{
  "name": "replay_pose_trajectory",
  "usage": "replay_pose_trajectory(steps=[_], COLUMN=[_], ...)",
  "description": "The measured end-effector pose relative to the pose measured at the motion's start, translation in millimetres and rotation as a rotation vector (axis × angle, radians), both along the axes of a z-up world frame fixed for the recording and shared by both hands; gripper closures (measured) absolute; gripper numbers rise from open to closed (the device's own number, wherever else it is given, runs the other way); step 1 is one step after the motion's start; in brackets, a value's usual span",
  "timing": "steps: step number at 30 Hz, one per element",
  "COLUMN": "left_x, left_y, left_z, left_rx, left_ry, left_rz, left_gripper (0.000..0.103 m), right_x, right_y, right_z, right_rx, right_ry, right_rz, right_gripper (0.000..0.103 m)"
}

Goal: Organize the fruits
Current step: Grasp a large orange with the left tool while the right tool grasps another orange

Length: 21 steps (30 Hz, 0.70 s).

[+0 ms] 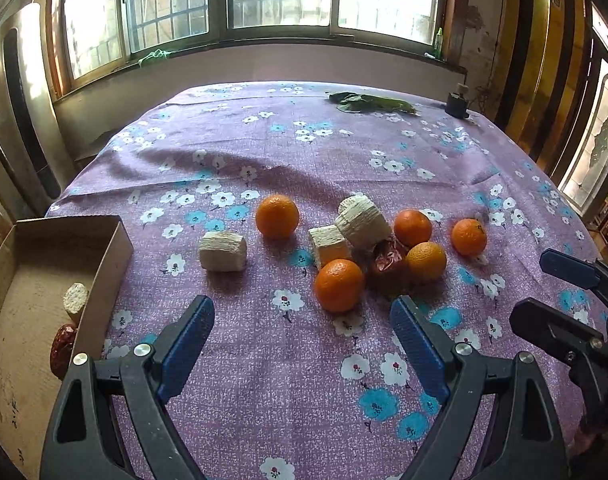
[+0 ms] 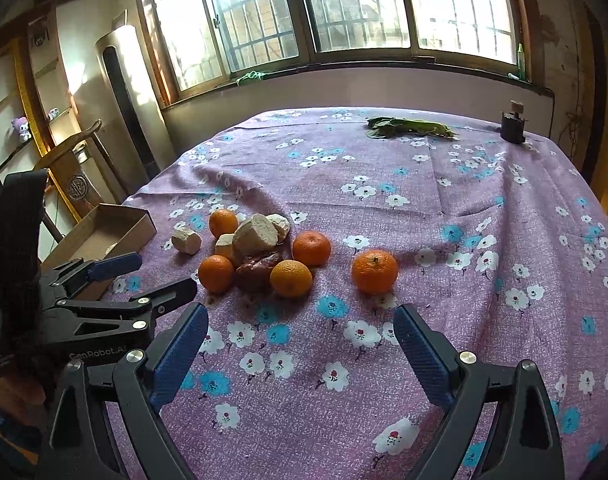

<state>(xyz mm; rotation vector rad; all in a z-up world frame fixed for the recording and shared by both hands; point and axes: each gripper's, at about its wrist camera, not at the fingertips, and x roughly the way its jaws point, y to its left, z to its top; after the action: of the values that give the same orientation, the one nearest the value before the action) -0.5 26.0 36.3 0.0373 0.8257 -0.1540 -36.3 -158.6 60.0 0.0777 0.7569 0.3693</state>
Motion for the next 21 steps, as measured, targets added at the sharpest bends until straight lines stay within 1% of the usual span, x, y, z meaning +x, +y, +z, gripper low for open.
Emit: replay_pose_trajectory(steps=[8,14,21], left_x=[11,17,24], left_y=[-8,-10,-13], left_z=[-9,-13,-15], left_rx=[0.043,0.062,0.073], left_ry=[0.022,0.034,0.039], left_rz=[-0.004,0.016,-0.002], left_gripper=[0.014,0.014,0.014], right_x=[3,6,8], right_y=[-4,-7,-11], right_z=[-7,-10,-12], right_rx=[0.006,0.008,0.016], right_ry=[0.016,0.025,0.036], right_rz=[-0.001,-0.019,-0.027], right_gripper=[0.007,0.007,0.007])
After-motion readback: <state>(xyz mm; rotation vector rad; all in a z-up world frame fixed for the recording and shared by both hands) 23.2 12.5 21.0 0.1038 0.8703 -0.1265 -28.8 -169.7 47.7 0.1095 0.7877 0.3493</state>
